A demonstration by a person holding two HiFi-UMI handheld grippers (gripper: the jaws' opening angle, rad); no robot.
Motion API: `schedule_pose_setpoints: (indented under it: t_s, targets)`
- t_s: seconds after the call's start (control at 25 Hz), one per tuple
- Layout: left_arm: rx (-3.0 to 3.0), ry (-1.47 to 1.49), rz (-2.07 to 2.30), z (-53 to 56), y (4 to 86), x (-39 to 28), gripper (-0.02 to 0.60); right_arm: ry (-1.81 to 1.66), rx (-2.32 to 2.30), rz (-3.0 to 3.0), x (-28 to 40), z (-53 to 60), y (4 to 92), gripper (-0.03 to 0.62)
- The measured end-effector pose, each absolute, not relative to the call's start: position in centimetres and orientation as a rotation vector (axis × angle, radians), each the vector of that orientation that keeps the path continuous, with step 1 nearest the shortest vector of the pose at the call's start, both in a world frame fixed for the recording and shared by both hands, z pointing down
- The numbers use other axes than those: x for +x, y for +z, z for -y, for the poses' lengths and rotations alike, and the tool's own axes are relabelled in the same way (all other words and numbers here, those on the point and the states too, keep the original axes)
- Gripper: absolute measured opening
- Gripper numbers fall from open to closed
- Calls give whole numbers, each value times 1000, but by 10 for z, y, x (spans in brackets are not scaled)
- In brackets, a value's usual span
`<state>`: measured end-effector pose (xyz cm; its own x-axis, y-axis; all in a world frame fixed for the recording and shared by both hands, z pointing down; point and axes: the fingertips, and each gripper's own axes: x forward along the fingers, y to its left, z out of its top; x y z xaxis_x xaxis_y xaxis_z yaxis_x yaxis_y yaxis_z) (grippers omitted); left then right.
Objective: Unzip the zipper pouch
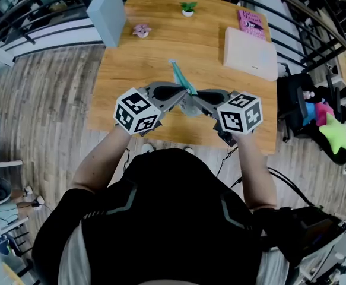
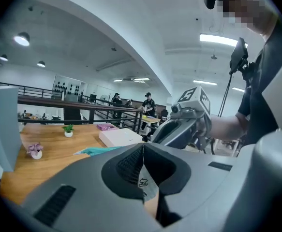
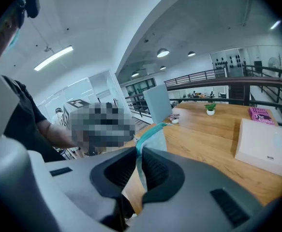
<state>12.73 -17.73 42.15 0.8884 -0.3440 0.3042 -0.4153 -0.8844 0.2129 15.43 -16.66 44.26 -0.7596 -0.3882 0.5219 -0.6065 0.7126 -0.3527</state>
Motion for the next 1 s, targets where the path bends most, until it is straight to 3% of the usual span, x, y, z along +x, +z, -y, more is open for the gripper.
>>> schedule_pose_setpoints:
  t_s: [1.0]
  targets:
    - [2599, 438, 1034, 245, 449, 23, 31, 730, 813, 2459, 180, 196, 465, 50]
